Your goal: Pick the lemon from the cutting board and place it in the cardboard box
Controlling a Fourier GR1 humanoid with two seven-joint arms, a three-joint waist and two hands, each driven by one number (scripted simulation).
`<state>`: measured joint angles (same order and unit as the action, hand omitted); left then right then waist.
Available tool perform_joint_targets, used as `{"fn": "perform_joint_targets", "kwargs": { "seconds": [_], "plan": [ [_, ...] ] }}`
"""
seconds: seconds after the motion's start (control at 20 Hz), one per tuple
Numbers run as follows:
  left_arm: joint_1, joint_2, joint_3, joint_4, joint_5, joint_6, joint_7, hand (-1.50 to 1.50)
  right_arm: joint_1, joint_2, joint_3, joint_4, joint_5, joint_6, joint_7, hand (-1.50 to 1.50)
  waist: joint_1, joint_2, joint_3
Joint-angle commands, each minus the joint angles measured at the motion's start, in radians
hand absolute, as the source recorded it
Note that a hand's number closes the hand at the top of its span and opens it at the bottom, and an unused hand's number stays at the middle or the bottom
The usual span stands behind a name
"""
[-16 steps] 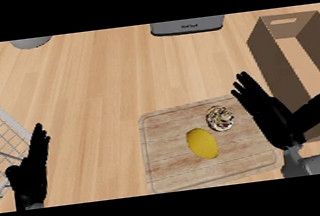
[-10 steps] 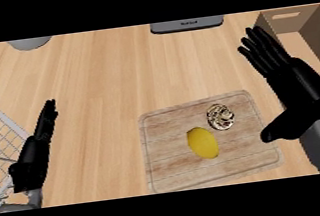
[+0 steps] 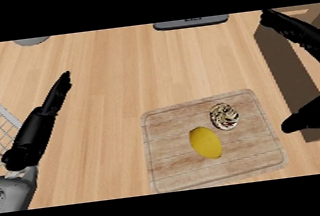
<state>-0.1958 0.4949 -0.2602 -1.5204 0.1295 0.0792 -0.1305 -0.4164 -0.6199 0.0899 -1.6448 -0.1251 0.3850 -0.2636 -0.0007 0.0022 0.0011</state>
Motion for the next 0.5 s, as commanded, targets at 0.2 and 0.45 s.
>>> {"fn": "perform_joint_targets", "kwargs": {
  "seconds": [0.2,0.45],
  "plan": [
    [-0.038,-0.014,-0.009,0.018,-0.032,-0.037,0.007,0.00,-0.053,-0.100,0.097,0.022,0.302,0.069,-0.235,-1.50,0.009,0.000,-0.001],
    [-0.056,0.006,0.025,0.015,0.000,-0.064,0.042,0.00,-0.060,-0.187,0.223,-0.152,0.467,0.123,-0.095,-1.50,-0.002,-0.007,-0.002]
  ]
}}
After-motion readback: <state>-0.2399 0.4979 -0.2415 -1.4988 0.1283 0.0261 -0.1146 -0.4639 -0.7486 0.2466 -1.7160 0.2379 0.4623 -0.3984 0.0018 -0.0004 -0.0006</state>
